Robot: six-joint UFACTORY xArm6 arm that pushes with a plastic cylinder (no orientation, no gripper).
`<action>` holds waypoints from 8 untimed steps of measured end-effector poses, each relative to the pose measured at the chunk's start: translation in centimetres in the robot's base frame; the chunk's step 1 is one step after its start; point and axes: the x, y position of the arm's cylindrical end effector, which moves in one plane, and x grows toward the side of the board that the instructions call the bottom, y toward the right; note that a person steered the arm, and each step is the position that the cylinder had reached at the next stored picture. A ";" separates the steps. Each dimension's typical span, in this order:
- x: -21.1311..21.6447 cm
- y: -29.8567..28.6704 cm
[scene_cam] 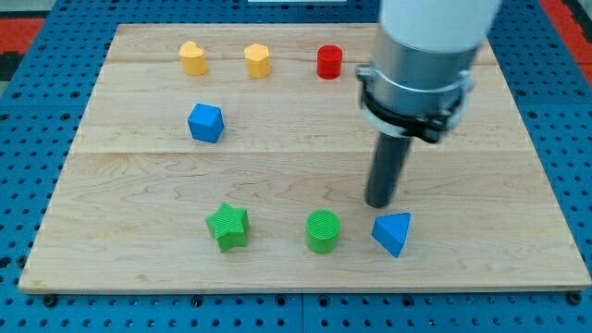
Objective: Move the blue cube down and right a bit
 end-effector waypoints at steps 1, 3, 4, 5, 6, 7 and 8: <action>-7.8 -1.8; -14.8 -22.9; -11.4 -25.3; -12.0 -18.9; -6.4 -12.8; -7.2 -17.3; -4.6 -19.3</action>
